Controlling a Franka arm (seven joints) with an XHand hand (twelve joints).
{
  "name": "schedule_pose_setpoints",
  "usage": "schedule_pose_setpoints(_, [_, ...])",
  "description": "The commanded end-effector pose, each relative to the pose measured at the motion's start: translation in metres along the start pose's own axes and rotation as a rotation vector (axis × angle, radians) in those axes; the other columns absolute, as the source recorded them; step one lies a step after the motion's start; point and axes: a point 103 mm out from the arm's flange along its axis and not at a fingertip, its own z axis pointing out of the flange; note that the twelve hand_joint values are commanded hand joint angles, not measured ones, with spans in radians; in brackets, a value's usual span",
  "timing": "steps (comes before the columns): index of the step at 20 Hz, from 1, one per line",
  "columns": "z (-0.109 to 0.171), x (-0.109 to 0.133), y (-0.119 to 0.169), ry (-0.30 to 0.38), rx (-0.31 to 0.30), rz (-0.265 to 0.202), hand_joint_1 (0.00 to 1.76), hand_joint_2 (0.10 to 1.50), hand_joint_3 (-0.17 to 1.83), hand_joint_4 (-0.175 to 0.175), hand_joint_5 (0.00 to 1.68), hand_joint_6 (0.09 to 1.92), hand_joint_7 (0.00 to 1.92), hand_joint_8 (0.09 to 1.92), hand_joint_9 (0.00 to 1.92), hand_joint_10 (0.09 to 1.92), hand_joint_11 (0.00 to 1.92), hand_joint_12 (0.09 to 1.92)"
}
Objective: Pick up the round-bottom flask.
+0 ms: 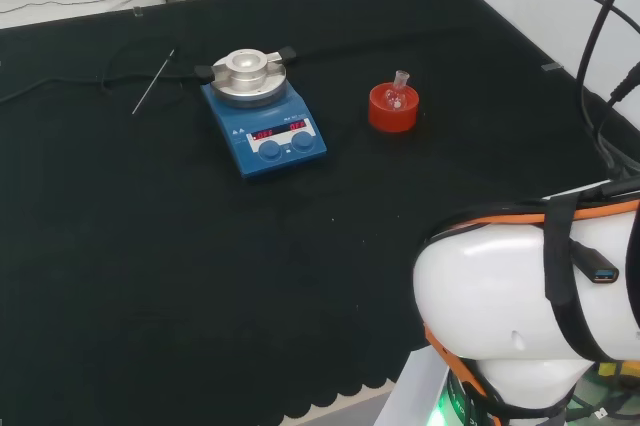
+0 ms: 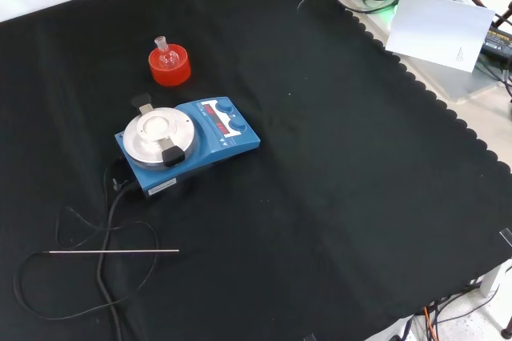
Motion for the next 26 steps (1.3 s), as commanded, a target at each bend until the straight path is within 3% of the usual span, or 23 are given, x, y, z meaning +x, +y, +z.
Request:
schedule_pose_setpoints(1, [0.001,-0.003,0.002,-0.006,-0.007,0.001,0.20,1.06,0.43,-0.026,0.23,0.27,0.05,0.53,0.13,0.65,0.00,1.10])
schedule_pose_setpoints(4, [0.002,-0.001,0.002,-0.014,-0.013,0.003,0.10,1.13,0.36,-0.014,0.18,0.09,0.02,0.49,0.08,0.65,0.00,1.05])
schedule_pose_setpoints(11, [0.007,-0.006,0.012,-0.016,-0.005,0.022,0.09,1.15,0.34,-0.013,0.18,0.09,0.02,0.48,0.07,0.65,0.00,1.04])
schedule_pose_setpoints(26, [0.074,-0.064,0.109,0.064,0.045,0.155,0.12,1.15,0.32,-0.019,0.20,0.09,0.03,0.49,0.09,0.66,0.00,1.05])
